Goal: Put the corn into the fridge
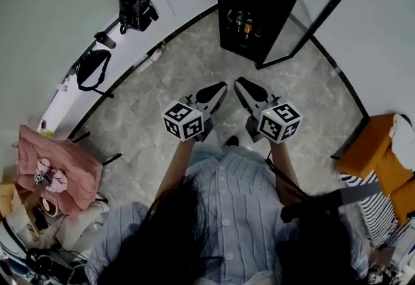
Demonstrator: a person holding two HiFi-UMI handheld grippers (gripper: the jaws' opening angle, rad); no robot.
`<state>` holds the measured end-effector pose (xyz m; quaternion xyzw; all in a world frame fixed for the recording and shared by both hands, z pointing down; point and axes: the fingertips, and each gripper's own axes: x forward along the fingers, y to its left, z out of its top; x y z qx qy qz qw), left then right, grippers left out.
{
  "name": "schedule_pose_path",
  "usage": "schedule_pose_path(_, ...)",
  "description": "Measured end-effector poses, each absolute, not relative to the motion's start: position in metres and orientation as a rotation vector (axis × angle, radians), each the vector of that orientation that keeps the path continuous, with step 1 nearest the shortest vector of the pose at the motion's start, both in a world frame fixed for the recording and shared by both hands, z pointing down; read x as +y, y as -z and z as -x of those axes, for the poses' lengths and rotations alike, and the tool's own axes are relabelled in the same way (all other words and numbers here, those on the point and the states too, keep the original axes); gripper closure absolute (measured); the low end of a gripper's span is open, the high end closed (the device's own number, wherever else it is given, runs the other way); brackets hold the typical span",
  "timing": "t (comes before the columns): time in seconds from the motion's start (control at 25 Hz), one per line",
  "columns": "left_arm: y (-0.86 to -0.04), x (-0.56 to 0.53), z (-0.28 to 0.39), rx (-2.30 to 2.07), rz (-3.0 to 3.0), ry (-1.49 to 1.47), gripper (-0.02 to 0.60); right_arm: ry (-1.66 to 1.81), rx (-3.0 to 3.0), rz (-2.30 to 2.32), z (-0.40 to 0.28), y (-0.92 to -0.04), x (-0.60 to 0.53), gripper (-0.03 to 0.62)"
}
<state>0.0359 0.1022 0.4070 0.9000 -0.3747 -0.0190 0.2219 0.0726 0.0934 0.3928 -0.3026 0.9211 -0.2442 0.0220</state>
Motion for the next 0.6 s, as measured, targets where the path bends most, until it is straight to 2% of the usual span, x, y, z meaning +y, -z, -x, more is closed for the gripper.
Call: schedule_pose_path(0.6, -0.409, 0.117, -0.039, -1.031, -2.485, 0.039, 0.572, 0.687, 2.942, 0.884, -0.062, -0.394, 0.119, 0.559)
